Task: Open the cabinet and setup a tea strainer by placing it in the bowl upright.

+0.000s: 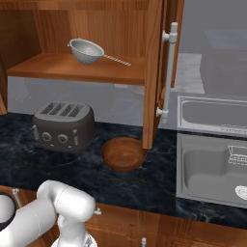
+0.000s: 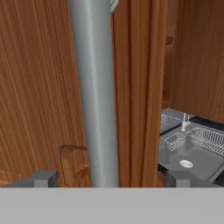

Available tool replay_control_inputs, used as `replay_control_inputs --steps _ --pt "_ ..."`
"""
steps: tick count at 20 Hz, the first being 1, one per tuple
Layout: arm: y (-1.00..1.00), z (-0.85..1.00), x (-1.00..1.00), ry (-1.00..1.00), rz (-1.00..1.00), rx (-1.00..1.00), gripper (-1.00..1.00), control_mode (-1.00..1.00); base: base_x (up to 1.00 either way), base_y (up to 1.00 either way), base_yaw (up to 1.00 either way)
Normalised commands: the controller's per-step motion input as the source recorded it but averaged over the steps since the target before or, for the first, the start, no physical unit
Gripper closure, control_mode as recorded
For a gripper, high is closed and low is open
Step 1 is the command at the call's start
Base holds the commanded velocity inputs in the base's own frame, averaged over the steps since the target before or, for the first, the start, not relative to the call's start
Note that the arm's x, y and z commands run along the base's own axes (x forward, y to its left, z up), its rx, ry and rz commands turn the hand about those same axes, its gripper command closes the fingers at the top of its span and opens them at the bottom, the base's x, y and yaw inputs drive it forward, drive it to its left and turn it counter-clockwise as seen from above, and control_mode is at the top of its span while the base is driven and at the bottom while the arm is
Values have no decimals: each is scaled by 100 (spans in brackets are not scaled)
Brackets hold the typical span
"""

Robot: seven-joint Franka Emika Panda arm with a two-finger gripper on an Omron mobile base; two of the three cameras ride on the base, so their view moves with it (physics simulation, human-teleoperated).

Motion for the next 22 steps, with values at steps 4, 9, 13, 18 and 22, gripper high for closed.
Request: replay_control_inputs --steps 4,9,13,18,22 --pt "0 9 -20 0 0 0 -100 -100 0 0 0" --pt "0 3 -27 0 2 0 -100 -100 0 0 0" --pt "0 0 -33 0 5 0 -100 -100 0 0 0" --pt "-14 0 -55 0 18 8 -100 -100 0 0 0" --pt "-44 0 -50 0 25 23 -100 -100 0 0 0"
